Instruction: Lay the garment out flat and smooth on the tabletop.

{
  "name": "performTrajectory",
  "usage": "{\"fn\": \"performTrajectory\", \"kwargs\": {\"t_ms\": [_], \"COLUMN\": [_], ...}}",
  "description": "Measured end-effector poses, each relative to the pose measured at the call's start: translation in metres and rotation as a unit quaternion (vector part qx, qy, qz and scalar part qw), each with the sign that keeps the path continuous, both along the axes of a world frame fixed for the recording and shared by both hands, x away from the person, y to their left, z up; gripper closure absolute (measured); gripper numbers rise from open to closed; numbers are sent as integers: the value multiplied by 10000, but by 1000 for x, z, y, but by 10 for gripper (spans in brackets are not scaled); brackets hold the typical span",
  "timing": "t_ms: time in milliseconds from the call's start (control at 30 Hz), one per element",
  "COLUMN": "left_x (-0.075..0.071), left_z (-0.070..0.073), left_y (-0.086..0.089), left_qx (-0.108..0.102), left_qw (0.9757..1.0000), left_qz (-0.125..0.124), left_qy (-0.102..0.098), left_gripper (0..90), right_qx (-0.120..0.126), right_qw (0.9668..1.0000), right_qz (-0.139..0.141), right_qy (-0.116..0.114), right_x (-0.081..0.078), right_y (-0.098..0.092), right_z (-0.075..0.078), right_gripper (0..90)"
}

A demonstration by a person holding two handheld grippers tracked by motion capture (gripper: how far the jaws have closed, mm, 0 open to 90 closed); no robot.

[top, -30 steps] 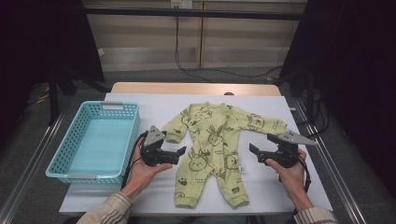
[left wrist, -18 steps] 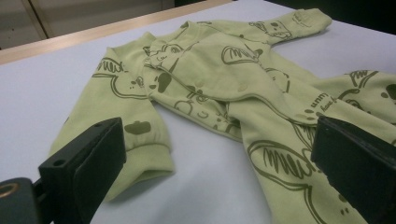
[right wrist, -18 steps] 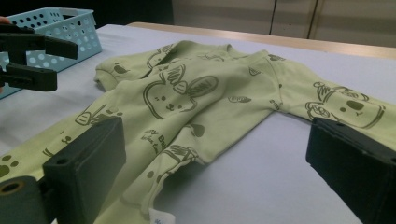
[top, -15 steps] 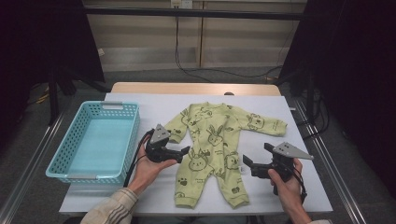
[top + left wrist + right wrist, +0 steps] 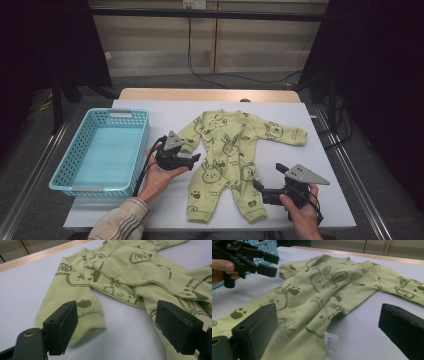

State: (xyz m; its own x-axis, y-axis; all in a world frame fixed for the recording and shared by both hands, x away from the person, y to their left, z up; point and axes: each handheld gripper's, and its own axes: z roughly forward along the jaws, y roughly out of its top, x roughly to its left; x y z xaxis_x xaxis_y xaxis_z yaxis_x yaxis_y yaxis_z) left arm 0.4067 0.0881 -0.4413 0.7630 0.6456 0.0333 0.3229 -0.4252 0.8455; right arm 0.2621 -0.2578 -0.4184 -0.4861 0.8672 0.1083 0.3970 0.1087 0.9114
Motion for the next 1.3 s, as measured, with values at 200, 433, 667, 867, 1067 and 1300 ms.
{"fn": "performTrajectory", "kwargs": {"t_ms": [200,433,667,867,1067,1300], "left_x": [9,16,19,25,29,30], "left_z": [-11,-14,-19,-18,-18,-13], "left_y": [0,-5,-9,-9,-8,-4], "left_qx": [127,290,479,483,468,215], "left_qw": [9995,9980,9968,9966,9960,9942], "left_qz": [46,103,118,182,358,423], "left_qy": [301,550,622,637,673,966], "left_gripper": [401,615,612,694,814,879], "right_qx": [-44,-105,-37,-21,-1,-55], "right_qw": [9999,9997,9996,9995,9995,9995], "right_qz": [92,221,258,282,290,318], "right_qy": [21,70,101,136,135,71], "right_x": [3,6,6,7,7,7], "right_y": [3,6,6,7,7,6], "right_z": [-1,-3,-3,-3,-3,-3], "right_gripper": [22,25,25,25,26,26]}}
